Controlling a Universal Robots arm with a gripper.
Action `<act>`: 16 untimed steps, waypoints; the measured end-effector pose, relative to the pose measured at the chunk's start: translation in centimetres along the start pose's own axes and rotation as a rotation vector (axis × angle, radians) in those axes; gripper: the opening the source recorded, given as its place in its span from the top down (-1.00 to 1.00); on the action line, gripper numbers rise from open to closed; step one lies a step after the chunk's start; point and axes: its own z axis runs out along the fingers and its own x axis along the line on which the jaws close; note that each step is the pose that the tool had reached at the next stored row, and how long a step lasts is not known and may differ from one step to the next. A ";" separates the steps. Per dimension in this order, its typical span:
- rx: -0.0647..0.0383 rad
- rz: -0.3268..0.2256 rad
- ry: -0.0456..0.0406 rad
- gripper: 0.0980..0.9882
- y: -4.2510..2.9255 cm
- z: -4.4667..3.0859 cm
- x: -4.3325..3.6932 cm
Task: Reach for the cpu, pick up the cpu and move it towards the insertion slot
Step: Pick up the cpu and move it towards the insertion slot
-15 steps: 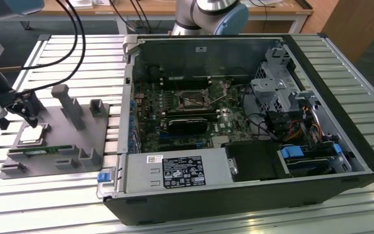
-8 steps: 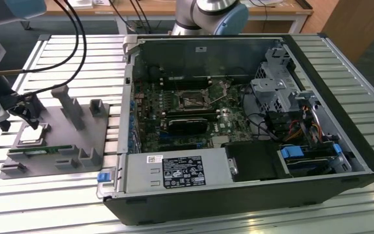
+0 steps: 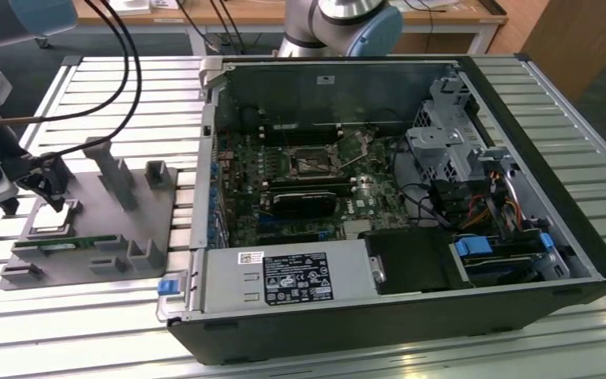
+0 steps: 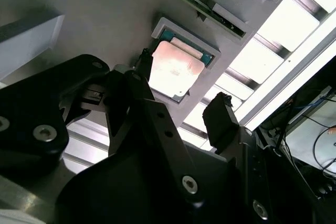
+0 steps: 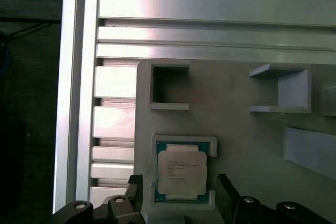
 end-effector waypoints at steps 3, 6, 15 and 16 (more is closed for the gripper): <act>0.000 0.000 0.0000 -0.27 0.00 0.16 0.00; 0.000 0.000 0.0007 -0.27 -0.01 0.43 -0.02; 0.002 0.000 0.0009 -0.27 0.28 1.96 -0.09; 0.002 0.000 0.0008 -0.27 0.35 2.11 -0.10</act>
